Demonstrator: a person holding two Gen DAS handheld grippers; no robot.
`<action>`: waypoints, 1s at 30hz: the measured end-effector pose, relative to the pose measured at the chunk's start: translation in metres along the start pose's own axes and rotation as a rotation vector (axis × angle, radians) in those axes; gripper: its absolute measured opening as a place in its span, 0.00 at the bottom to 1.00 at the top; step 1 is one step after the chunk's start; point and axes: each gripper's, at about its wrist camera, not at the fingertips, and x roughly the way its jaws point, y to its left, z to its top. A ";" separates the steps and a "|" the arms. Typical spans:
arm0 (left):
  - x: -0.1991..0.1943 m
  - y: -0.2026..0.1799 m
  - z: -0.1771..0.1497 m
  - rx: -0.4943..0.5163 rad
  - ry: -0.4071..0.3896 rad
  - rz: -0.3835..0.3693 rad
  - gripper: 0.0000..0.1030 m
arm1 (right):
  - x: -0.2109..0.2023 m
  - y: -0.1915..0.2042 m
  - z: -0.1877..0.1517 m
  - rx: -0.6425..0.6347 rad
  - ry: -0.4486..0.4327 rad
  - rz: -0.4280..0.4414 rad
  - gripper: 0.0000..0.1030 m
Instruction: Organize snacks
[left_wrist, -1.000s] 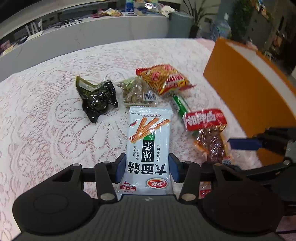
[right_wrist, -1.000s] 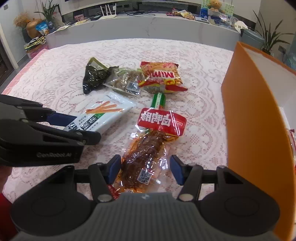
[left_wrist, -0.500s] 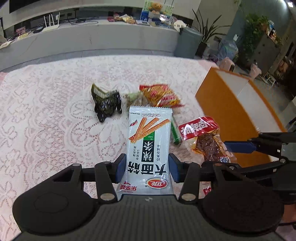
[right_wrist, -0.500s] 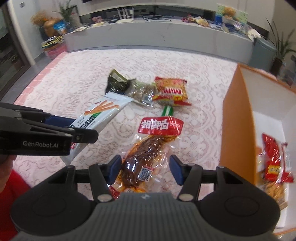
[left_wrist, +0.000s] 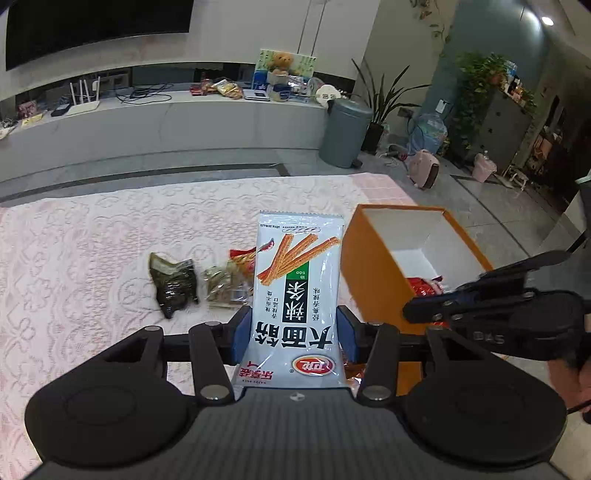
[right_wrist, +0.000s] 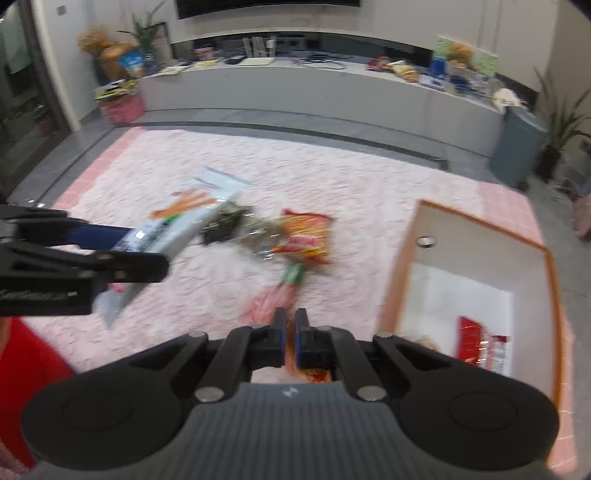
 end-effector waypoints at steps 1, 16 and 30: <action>0.003 0.001 -0.002 -0.009 0.006 -0.009 0.53 | 0.004 -0.004 0.000 0.019 0.014 0.013 0.00; 0.037 0.039 -0.055 -0.107 0.144 0.020 0.53 | 0.080 0.034 -0.035 -0.290 0.200 0.045 0.49; 0.066 0.061 -0.061 -0.148 0.199 0.019 0.53 | 0.163 0.050 -0.028 -0.529 0.378 0.017 0.68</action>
